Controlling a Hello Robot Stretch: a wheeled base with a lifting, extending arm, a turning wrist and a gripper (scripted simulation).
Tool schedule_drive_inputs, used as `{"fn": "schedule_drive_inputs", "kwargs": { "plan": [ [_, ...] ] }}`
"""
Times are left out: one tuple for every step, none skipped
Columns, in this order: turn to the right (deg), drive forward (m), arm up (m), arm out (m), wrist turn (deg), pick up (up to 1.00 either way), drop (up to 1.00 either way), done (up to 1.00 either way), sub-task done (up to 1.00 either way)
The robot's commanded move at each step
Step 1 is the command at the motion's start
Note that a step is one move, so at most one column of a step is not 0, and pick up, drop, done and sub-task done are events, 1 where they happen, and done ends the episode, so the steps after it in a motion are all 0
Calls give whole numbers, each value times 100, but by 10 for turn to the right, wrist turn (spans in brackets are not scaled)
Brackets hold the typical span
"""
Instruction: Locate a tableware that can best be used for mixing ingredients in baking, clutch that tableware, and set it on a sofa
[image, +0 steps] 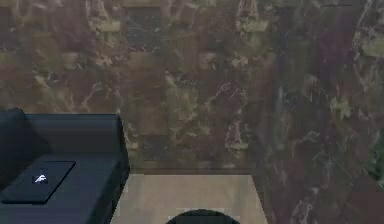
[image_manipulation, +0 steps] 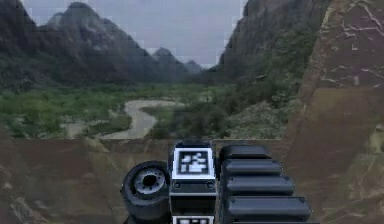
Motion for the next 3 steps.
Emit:
{"fn": "schedule_drive_inputs", "kwargs": {
  "plan": [
    [0,70,0,0,0,0,0,0,0],
    [450,0,0,0,0,0,0,0,0],
    [450,0,0,0,0,0,0,0,0]
  ]
}}
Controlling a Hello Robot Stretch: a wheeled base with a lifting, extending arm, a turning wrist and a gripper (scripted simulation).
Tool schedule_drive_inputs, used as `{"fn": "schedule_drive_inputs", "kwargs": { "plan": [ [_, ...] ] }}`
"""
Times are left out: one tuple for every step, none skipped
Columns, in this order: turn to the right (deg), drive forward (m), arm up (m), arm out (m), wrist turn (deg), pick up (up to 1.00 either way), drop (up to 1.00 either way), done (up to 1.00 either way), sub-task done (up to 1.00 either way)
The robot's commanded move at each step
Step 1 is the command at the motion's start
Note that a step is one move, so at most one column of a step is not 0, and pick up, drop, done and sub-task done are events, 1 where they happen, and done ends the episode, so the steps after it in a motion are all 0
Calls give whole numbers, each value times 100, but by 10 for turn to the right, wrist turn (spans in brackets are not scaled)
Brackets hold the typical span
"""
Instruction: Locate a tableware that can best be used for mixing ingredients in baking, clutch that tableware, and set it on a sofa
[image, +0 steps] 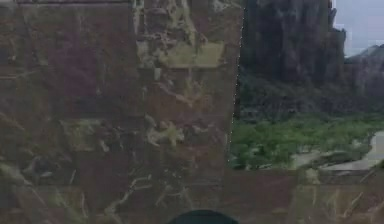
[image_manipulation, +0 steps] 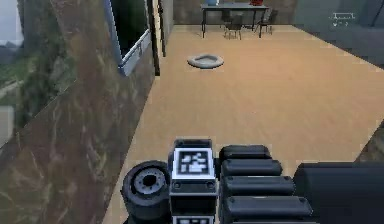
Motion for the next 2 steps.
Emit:
{"fn": "schedule_drive_inputs", "kwargs": {
  "plan": [
    [-450,0,0,0,0,0,0,0,0],
    [-450,0,0,0,0,0,0,0,0]
  ]
}}
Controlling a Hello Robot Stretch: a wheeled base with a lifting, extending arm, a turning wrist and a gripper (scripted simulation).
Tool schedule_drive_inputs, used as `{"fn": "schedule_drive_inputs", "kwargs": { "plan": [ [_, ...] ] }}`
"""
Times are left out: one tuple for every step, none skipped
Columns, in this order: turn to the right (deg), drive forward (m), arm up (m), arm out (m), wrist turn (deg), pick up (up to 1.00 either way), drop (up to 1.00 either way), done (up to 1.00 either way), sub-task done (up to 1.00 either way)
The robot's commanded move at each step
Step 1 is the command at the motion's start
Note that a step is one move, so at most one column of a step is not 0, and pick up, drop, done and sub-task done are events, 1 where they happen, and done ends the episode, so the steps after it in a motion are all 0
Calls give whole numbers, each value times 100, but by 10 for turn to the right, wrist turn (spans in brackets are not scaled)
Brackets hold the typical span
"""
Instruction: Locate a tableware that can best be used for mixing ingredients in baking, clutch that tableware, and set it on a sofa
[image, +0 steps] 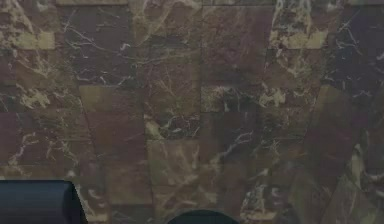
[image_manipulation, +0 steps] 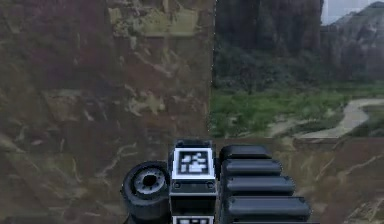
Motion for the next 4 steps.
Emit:
{"fn": "schedule_drive_inputs", "kwargs": {
  "plan": [
    [-30,0,0,0,0,0,0,0,0],
    [450,0,0,0,0,0,0,0,0],
    [450,0,0,0,0,0,0,0,0],
    [120,0,0,0,0,0,0,0,0]
  ]
}}
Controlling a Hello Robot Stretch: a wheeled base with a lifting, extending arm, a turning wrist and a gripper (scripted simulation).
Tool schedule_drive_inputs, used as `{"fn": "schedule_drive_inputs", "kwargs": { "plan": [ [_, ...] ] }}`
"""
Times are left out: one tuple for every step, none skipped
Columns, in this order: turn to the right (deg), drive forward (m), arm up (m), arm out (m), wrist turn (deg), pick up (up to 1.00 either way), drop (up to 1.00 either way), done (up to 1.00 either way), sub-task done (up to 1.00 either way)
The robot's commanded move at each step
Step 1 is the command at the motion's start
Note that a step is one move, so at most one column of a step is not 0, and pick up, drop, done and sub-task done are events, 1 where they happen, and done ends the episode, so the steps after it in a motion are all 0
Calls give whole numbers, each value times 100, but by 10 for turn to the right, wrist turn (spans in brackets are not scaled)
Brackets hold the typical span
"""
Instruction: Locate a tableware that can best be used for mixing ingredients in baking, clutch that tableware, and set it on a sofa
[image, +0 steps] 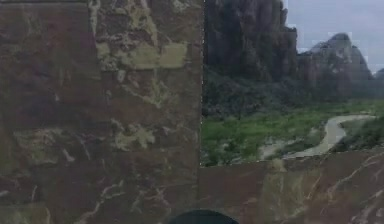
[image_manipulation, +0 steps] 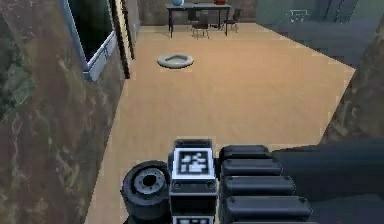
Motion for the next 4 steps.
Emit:
{"fn": "schedule_drive_inputs", "kwargs": {
  "plan": [
    [-450,0,0,0,0,0,0,0,0],
    [-450,0,0,0,0,0,0,0,0],
    [-270,0,0,0,0,0,0,0,0],
    [450,0,0,0,0,0,0,0,0]
  ]
}}
